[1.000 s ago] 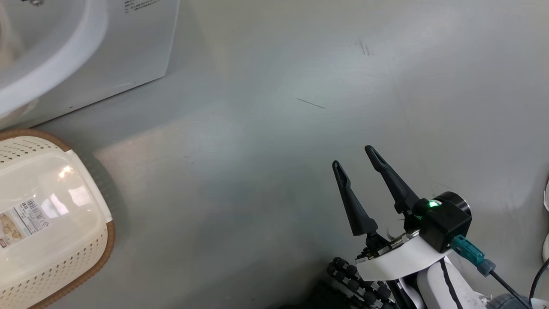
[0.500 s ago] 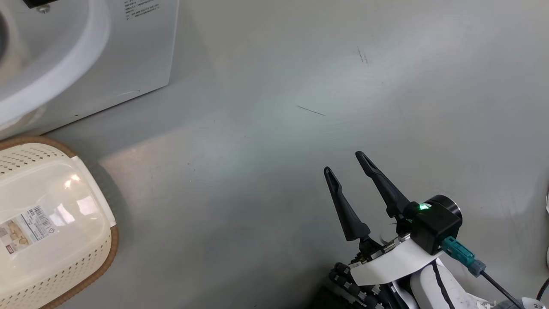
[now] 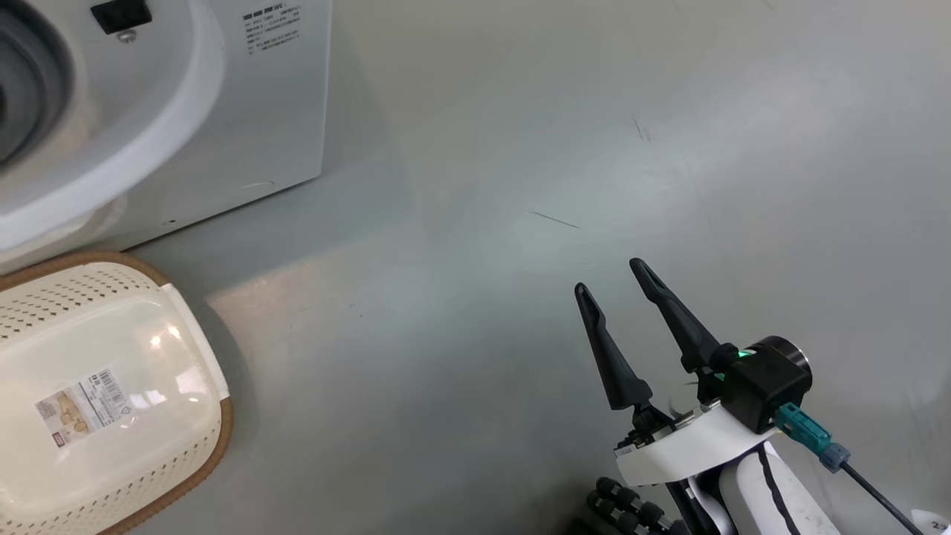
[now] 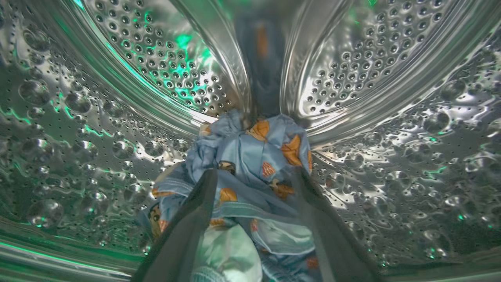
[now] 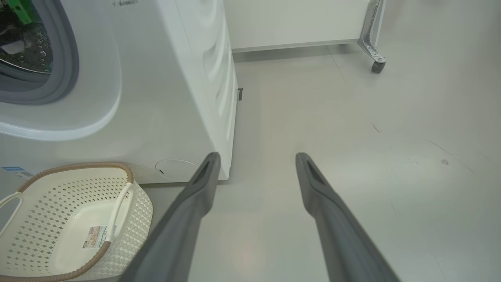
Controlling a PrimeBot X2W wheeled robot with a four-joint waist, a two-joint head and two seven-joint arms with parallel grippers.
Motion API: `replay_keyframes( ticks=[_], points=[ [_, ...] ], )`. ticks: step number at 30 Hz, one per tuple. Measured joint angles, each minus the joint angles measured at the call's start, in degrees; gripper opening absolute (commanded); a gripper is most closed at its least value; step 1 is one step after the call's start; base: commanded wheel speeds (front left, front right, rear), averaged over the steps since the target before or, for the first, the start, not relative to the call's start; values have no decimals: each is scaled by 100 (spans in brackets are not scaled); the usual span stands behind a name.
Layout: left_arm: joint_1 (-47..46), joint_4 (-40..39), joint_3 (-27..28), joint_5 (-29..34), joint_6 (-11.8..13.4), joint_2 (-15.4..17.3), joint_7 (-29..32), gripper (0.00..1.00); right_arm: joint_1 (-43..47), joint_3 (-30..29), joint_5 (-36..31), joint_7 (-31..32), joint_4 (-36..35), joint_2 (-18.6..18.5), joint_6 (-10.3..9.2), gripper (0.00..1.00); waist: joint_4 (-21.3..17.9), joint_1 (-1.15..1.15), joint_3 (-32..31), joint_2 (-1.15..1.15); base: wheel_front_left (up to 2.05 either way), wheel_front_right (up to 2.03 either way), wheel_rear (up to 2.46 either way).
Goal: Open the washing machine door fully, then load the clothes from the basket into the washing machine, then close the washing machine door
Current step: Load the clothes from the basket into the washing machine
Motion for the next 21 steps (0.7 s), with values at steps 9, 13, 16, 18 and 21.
replay_keyframes(
  ticks=[9,13,16,18,21],
  points=[
    [508,198,148,-311,-94,-591,-508,100,-101,-103,-9,0,111,-10,0,100,190,0,-385,0,0,0,0],
    [764,274,179,-417,-216,-858,-723,100,-99,-124,-15,0,203,-16,0,100,345,0,-619,0,0,0,0],
    [985,372,208,-455,-252,-975,-769,100,-98,-127,-16,0,256,-19,0,100,440,0,-767,0,0,0,0],
    [1121,403,276,-520,-263,-1054,-824,100,-93,-134,-16,0,294,-20,0,100,503,0,-869,0,0,0,0],
    [1249,427,316,-610,-288,-1139,-877,100,-92,-136,-16,0,347,-23,0,100,601,0,-1018,0,0,0,0]
  ],
)
